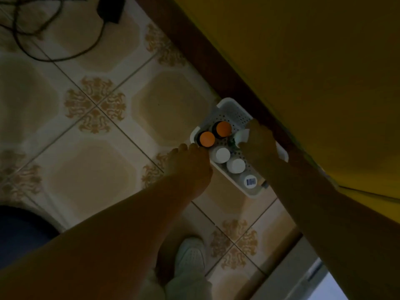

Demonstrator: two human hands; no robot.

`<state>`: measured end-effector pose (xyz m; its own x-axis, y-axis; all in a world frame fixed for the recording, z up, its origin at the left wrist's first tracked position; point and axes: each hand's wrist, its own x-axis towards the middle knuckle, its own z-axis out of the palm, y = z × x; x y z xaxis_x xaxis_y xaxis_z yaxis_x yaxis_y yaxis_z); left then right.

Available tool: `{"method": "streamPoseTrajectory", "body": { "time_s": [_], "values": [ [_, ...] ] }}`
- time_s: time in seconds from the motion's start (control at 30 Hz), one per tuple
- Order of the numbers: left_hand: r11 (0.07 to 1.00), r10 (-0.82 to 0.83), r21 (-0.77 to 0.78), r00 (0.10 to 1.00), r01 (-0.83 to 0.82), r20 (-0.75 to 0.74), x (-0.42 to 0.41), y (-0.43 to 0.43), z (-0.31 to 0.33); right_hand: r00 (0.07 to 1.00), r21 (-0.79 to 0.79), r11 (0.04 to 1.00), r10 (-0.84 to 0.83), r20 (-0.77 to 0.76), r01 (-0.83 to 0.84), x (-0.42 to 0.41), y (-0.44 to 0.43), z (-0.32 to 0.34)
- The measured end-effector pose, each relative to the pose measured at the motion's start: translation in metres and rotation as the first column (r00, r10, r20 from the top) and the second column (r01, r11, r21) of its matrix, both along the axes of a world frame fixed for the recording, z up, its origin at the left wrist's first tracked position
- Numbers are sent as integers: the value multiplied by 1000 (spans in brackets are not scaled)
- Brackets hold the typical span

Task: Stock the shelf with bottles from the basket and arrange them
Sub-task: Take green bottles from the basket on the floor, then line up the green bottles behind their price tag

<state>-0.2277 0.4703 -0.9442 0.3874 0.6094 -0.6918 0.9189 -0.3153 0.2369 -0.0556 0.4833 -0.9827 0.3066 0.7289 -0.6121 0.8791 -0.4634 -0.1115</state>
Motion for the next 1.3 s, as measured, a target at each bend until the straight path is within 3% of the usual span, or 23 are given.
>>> {"method": "streamPoseTrajectory", "body": {
  "time_s": [0.3, 0.53, 0.63, 0.87, 1.0, 1.3],
  "values": [
    [1000, -19, 23, 999, 19, -28, 4, 4, -23, 999, -57, 997, 49, 5, -49, -11, -5, -35],
    [1000, -7, 24, 998, 9, -69, -6, -4, 17, 984, -57, 982, 180, -3, -180, -7, 3, 26],
    [998, 50, 51, 998, -48, -35, -7, 0, 65, 943, -52, 944, 329, 49, -326, -13, 16, 84],
    [974, 73, 216, 997, -63, -38, -14, 38, 222, 900, 109, 894, 435, 25, -435, -55, 62, 261],
    [946, 107, 309, 994, -96, -19, -26, 53, 328, 902, 179, 886, 432, 16, -428, -69, 74, 390],
    [862, 93, 491, 991, -131, 100, -42, 40, 578, 907, 373, 827, 390, 161, -421, -80, 62, 684]
  ]
}}
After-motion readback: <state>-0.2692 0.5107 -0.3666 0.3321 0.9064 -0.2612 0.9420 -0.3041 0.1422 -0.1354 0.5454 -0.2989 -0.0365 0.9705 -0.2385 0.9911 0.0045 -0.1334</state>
